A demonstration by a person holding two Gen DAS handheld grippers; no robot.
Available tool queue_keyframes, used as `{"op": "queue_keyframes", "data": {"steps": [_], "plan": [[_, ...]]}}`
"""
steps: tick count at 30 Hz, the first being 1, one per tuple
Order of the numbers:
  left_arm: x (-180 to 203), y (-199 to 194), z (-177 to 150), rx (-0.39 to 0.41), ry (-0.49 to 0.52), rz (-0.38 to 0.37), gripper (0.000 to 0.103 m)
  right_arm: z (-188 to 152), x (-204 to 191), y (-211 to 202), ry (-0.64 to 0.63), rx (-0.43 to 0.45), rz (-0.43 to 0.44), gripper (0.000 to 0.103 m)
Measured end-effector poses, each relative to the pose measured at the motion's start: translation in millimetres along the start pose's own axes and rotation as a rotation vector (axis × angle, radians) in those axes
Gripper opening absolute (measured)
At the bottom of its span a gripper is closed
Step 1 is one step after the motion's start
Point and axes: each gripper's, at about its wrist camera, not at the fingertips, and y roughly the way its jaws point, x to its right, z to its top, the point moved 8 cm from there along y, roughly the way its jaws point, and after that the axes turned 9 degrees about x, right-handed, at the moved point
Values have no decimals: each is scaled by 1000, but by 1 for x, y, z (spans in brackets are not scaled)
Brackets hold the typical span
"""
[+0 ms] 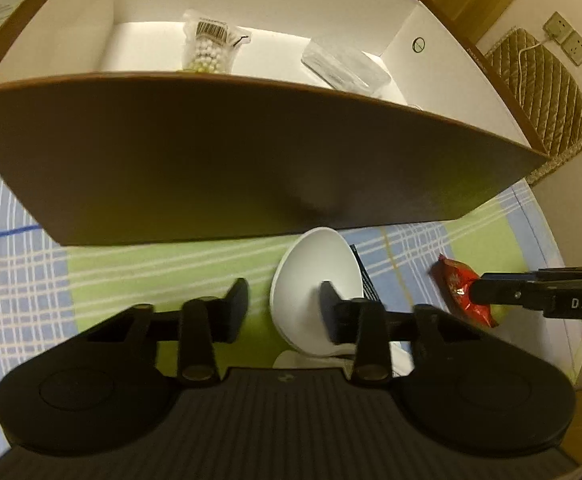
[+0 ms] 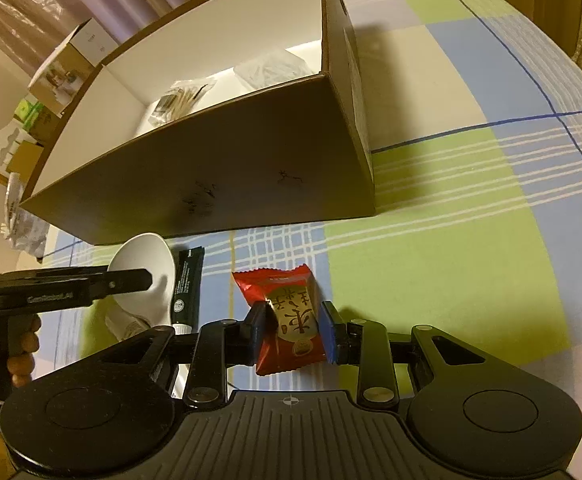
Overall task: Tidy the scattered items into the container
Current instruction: 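Grasp the red candy packet with the right tool while the left tool grasps the white spoon, then lift the spoon and red packet and carry them toward the box with both tools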
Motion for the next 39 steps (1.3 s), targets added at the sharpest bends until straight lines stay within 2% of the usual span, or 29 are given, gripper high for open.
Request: {"op": "queue_keyframes", "data": {"steps": [2,4,6,10,16,17,19,22,25,27,31,39], "plan": [[0,1,-1,-8,-15,-9,8,1,-3,1,-7,0,4,37],[2,-2,-2,1,-14,-15,5,1,-5,1,-24,5,-9,79],[3,-8,-2,18,-39,-21,4,2,-10,-2,-64,35,-6,79],[0,-26,-1,60,-119,-51,3,0,-16,1,-119,34,-5,79],[-3,-53,-1,108,-162,-37,3,-12,-31,12,-240,16,-6,78],[-3,-58,-1,113,-174,-36,3,-14,-33,14,-261,13,-11,78],[-4,-67,-1,128,-190,-34,3,-20,-37,19,-311,-2,-17,50],[-5,-76,-3,137,-202,-32,3,-28,-42,26,-385,-16,-36,49],[-6,-81,-6,131,-199,-14,3,-34,-44,27,-455,-9,-59,36],[-7,-84,-9,128,-199,-3,3,-37,-42,24,-449,-14,-56,32],[-8,-90,-12,134,-197,14,3,-39,-33,19,-412,-17,-67,31],[-2,-102,-12,158,-183,14,3,-37,-6,-2,-244,-17,-59,31]]}}
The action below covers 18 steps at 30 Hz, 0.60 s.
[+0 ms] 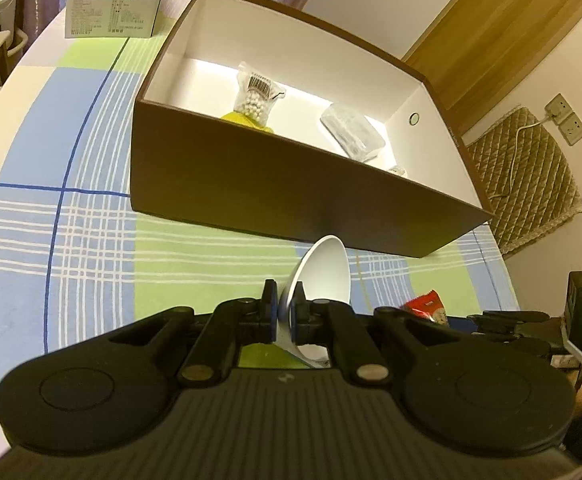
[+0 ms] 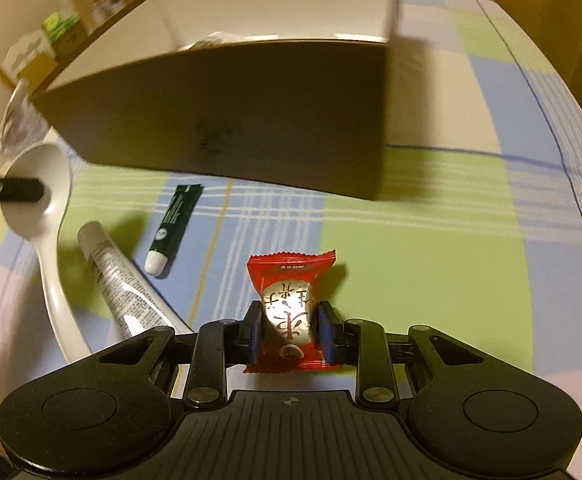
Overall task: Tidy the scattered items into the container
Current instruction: 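Lift the spoon and red packet and carry them toward the box with both tools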
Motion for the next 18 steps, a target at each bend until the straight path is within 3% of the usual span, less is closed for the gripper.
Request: {"op": "queue_keyframes", "data": {"steps": [11,18], "plan": [[13,-18,11,47,31,-14,3,-6,1,-20,62,-1,52,31],[15,-35,27,95,35,-14,3,11,-6,-35,59,43,93,31]]}}
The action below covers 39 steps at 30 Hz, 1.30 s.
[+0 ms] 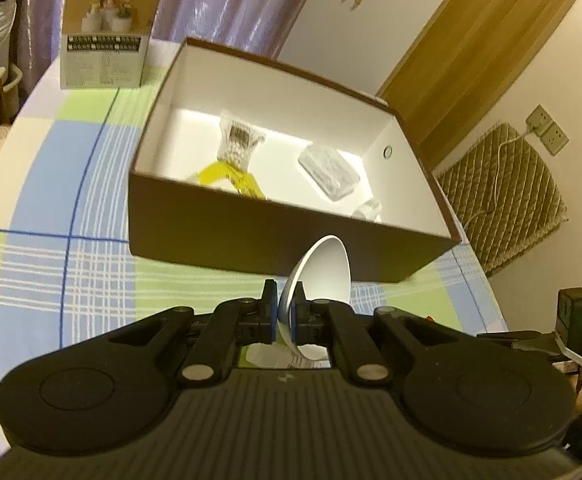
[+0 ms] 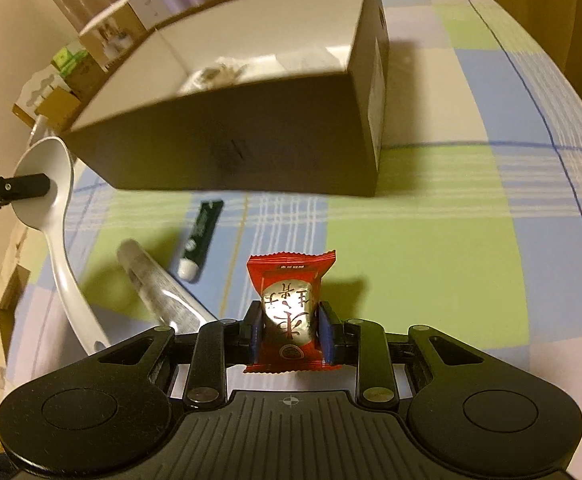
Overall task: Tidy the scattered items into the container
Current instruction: 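Lift the spoon and red packet and carry them toward the box with both tools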
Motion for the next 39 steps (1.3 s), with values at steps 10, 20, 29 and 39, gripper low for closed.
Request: {"op": "queue_keyframes", "data": {"steps": [10,20,29,39], "plan": [[-3,-27,48,120,-40,-28,3,36,-15,-13,-23,71,58,31],[-2,-28,93,192,-42,-33,3,78,-34,-33,-80,149,125,31],[7,-10,129,231,-12,-36,3,124,-43,-36,-126,225,136,31],[8,17,149,231,7,-20,3,152,-32,-19,-148,238,102,31]]}}
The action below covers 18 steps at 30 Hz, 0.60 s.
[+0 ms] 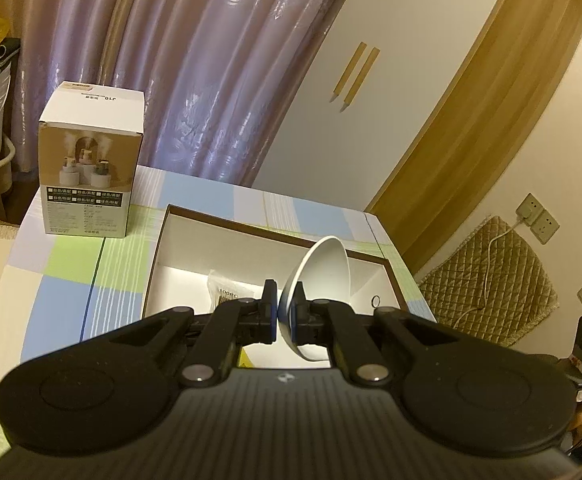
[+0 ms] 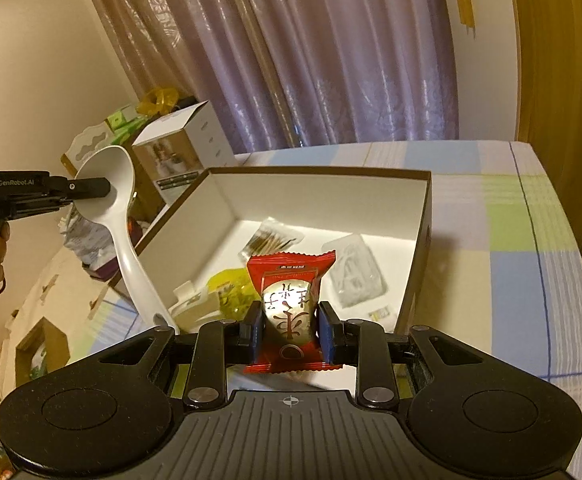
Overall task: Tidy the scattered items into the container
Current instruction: 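Lift the spoon and red packet and carry them toward the box with both tools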
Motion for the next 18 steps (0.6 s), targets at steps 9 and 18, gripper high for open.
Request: {"op": "queue_keyframes", "data": {"steps": [9,18], "plan": [[-3,54,6,-17,64,72,3,10,8,38,-59,-44,-34,31],[-19,124,-31,-146,80,164,3,-9,17,83,-110,-153,-57,31]]}}
